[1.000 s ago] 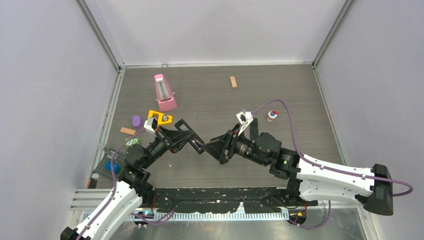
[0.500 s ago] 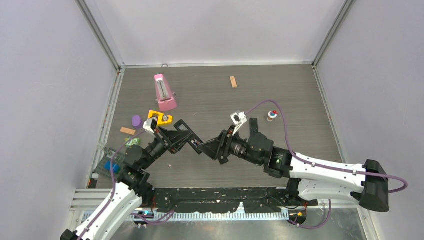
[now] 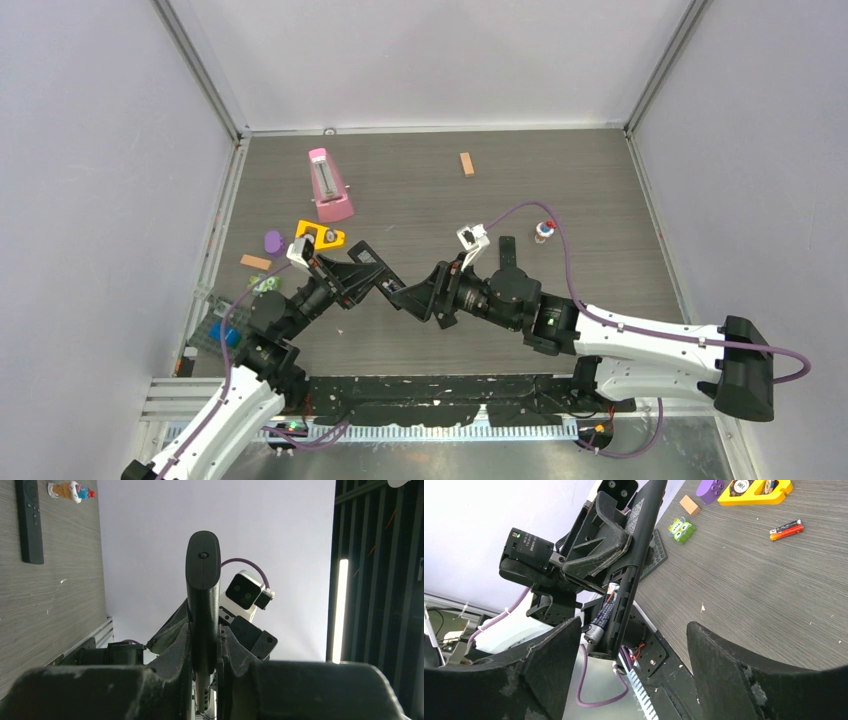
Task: Load the batteries into the remote control
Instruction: Load the battery into the remote control.
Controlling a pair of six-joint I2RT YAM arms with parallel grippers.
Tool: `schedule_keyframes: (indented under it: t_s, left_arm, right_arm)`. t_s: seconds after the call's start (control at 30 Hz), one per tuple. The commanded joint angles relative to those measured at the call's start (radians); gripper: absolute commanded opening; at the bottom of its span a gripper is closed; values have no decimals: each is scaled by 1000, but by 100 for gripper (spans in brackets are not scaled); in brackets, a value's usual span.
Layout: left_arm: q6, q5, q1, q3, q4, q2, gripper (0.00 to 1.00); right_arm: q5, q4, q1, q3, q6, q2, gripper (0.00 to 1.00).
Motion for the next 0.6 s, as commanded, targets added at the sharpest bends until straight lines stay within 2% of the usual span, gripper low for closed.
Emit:
schedule_keyframes:
  t_s: [0.0,0.2,0.43,0.57]
  left_arm:
    - [-9,-7,2,-1,43,-8,0]
    - [-7,-7,2,-5,41,-10,0]
    - [-7,-9,2,-4,35,-19,0]
    - [-10,-11,2,-3,32,-26,0]
  right_arm:
    - [-5,65,0,25,15,-45,84]
    - [4,64,-1,5,37,-79,84]
    - [3,45,0,9,45,-60,74]
    - [1,60,-2,-7,56,-50,72]
